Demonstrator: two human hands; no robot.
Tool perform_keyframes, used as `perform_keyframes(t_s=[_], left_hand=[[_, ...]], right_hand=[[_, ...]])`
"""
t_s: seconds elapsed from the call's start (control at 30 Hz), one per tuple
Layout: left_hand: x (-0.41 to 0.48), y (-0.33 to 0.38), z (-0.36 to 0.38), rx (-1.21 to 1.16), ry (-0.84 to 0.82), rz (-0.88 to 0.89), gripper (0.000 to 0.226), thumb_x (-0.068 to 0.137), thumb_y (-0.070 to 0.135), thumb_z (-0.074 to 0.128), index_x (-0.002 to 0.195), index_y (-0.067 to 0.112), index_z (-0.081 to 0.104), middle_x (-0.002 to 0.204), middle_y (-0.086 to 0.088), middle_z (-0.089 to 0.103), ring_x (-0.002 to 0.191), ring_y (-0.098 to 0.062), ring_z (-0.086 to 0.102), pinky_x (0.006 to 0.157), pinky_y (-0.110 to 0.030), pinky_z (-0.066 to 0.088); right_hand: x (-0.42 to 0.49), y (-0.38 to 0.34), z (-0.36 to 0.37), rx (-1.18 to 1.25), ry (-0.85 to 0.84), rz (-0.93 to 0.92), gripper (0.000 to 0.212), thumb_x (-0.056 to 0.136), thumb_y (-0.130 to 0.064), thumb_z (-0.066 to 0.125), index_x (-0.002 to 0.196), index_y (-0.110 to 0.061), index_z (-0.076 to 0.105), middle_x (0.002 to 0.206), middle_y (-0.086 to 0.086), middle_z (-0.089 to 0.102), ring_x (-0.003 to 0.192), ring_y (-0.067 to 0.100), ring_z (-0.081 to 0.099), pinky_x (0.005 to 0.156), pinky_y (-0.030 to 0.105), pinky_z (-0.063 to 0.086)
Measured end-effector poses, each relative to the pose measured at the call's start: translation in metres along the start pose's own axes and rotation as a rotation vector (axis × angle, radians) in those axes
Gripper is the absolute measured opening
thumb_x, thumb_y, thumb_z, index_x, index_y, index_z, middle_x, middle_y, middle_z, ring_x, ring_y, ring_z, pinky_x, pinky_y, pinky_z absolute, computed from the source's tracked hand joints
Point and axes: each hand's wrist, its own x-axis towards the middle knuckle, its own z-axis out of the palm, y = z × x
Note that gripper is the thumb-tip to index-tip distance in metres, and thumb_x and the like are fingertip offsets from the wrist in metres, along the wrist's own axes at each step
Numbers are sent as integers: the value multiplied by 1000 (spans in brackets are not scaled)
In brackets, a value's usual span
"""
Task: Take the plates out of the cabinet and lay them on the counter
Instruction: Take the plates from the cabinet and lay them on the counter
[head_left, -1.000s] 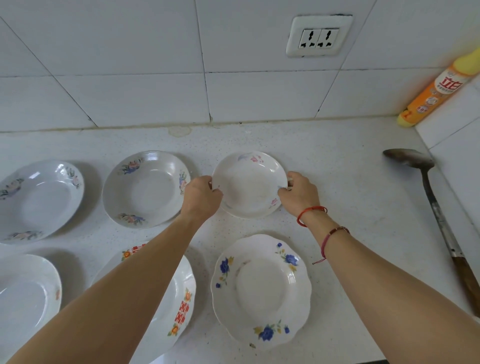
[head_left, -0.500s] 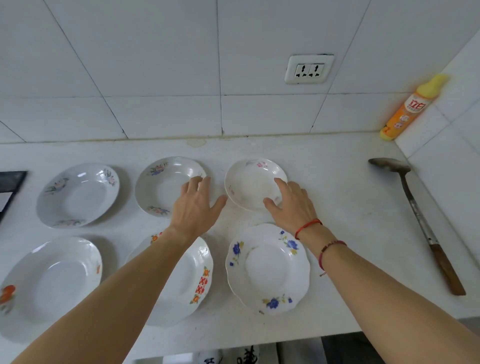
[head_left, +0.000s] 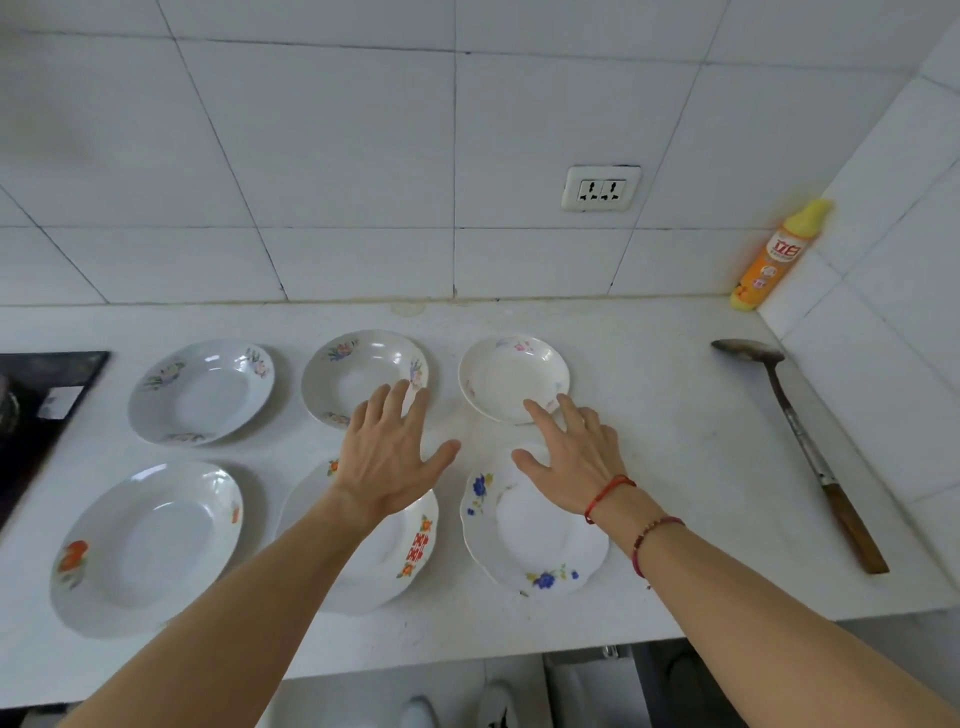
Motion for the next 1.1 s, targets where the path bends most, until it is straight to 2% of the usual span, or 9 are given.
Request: perform_keyframes(t_s=[0.37,0.47,0.73,0.93,1.1], left_hand=[[-31,8,7,19,-1,-73,86,86,73,25,149,15,36,157,-14,32,144,-36,28,116,-51,27],[-38,9,7,18,10,-68,80,89,70,32,147,16,37,157,-14,32,144,-36,28,115,-50,27],[-56,11,11,1,3,-42,80,89,69,35,150,16,34,158,-13,30,145,-36,27,116,-51,26],[-103,3,11,-28,23,-26,86,84,71,28,149,14,36,155,-15,35,143,-36,31,114,-50,29],[-175,-8,7,-57,69,22,81,85,67,32,144,13,41,152,-15,39,139,-37,35,109,-51,34]], right_hand=[[-6,0,4,4,-15,-77,69,91,-62,39,152,-37,17,160,14,18,140,37,25,110,52,29],[-9,0,7,8,-16,-75,69,91,-62,39,151,-37,17,160,13,18,139,36,26,110,52,29],[-29,3,8,2,16,-50,69,90,-63,38,151,-36,18,157,15,23,134,36,32,106,51,33],[-68,-11,11,-41,44,-8,70,90,-63,37,152,-36,17,157,14,22,136,36,29,108,51,29],[-140,-42,15,-56,67,24,70,90,-62,37,152,-36,18,158,13,21,139,36,26,110,52,28]])
